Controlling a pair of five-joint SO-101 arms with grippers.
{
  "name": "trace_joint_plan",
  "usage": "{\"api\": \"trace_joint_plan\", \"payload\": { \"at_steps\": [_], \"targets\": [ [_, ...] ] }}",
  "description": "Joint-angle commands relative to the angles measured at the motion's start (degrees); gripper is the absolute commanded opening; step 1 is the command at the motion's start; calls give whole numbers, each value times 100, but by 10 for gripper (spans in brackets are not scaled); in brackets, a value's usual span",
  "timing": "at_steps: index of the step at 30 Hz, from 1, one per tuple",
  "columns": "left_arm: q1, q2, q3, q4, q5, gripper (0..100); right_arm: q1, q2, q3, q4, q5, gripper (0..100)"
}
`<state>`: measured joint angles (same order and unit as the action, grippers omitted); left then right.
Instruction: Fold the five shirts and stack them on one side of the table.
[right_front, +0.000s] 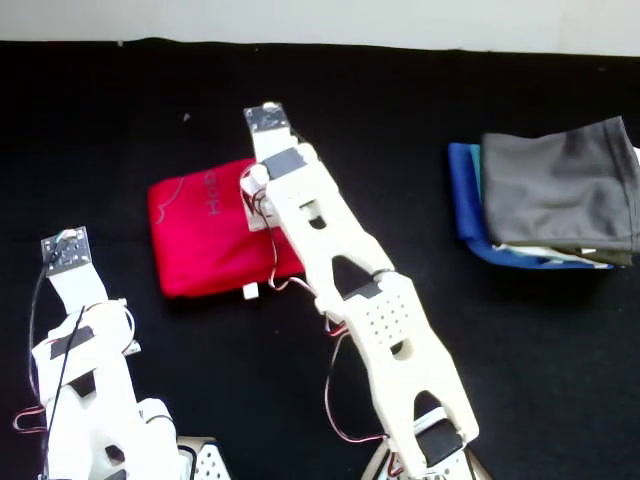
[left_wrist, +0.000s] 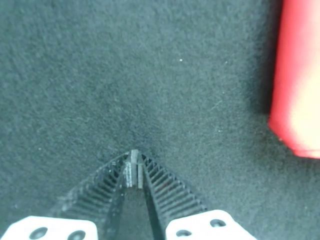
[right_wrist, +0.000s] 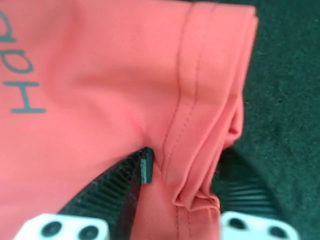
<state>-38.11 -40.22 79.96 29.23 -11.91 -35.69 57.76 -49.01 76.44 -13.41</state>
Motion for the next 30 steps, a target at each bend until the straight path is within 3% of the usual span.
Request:
{"api": "trace_joint_plan", "payload": {
  "at_steps": [1, 9, 17, 24, 26, 30],
  "targets": [
    [-22, -66, 22, -132, -35, 8, -40, 48, -57, 180, -26, 18],
    [-22, -66, 22, -132, -35, 8, 127, -321, -1024, 1130, 0, 6],
    [-22, -66, 22, -132, -35, 8, 593, -453, -2431, 2404, 607, 6],
    [-22, -66, 31, -132, -35, 8, 1121, -435, -2088, 2149, 624, 11],
    [-22, -66, 31, -132, -35, 8, 1015, -444, -2035, 2158, 624, 56],
    [-22, -66, 31, -132, -35, 8, 699, -479, -2026, 2167, 624, 261]
  ]
}}
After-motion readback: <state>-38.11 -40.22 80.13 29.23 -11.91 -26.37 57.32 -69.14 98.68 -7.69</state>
